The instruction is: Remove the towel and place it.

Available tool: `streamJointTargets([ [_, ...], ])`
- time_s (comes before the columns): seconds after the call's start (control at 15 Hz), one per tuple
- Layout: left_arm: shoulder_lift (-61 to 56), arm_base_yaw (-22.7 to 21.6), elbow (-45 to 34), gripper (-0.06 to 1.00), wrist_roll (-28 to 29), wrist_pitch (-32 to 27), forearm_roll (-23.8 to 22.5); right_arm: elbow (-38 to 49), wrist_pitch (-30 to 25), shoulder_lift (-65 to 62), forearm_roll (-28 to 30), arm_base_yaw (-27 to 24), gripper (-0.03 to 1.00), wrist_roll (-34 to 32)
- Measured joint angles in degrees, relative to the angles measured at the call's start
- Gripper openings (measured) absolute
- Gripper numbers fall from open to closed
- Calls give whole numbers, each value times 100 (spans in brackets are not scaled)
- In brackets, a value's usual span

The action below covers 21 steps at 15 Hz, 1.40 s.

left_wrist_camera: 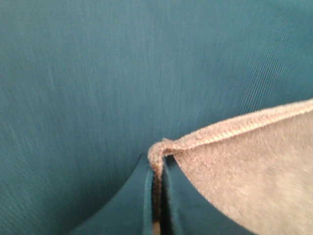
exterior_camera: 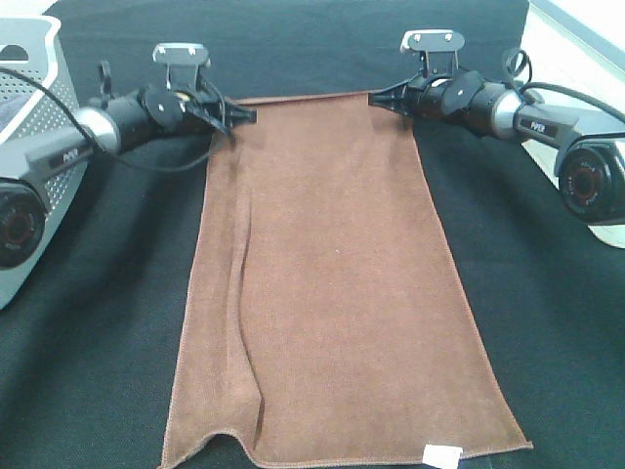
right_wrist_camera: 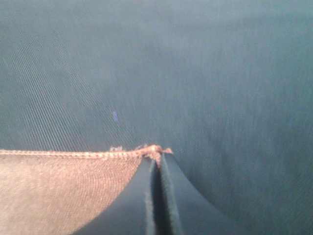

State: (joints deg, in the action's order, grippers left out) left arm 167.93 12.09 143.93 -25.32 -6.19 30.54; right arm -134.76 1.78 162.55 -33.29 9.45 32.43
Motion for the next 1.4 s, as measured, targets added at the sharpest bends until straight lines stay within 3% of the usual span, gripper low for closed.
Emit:
streamJointTargets([
  [0.53, 80, 34, 0, 4, 0, 246, 40, -17, 69, 223, 0, 0, 0, 0],
  [0.67, 138, 34, 0, 13, 0, 298, 17, -23, 57, 223, 0, -6, 12, 0],
  [0.87, 155, 29, 0, 40, -29, 292, -138, -23, -6, 223, 0, -40, 43, 0],
  [1.07, 149, 52, 29, 65, -69, 178, -223, -34, -246, 183, 172, -46, 50, 0],
  [1.4, 149, 17, 34, 69, -86, 332, -275, -34, -854, 23, 298, -57, 52, 0],
])
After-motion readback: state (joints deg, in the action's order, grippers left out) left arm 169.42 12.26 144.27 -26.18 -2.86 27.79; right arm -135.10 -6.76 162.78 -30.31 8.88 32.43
